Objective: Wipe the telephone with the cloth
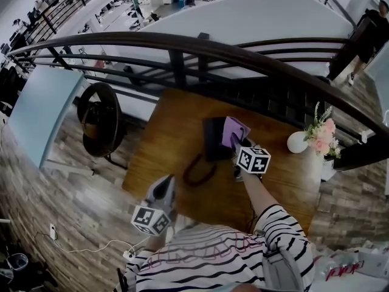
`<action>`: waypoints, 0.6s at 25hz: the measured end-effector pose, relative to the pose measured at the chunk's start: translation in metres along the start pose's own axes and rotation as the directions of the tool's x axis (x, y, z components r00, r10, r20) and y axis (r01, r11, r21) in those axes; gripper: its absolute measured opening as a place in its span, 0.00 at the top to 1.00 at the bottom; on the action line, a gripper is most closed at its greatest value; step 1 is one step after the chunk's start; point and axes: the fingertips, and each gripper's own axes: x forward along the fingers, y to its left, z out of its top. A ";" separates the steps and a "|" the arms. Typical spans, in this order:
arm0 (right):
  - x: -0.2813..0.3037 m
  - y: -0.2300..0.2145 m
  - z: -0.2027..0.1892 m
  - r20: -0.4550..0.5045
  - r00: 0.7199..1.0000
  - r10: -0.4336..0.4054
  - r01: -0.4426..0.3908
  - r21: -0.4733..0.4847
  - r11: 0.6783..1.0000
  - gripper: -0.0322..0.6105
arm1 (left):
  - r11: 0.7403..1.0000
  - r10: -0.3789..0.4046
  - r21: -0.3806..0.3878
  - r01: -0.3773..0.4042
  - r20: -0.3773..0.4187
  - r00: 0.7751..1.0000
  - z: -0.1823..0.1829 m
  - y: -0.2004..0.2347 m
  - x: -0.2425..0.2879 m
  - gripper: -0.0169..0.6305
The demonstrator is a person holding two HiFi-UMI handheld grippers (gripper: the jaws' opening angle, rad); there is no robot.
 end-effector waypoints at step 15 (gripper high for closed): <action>0.046 0.096 -0.080 -0.169 0.971 0.169 -0.178 -0.041 0.983 0.89 | 0.999 0.047 -0.011 -0.047 0.002 0.999 -0.003 0.009 -0.023 0.97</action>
